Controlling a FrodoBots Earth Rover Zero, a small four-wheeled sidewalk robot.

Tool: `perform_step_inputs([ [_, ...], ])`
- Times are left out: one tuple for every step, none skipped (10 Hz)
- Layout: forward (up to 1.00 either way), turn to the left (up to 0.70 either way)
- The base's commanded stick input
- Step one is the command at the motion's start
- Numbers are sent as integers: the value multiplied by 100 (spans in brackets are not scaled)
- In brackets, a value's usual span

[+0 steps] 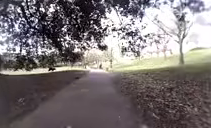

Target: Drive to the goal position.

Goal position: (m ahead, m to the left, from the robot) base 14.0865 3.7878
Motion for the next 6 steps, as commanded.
perform_step_inputs([
  [70, 1],
  [70, 1],
  [70, 1],
  [70, 1],
  [70, 1],
  [70, 1],
])
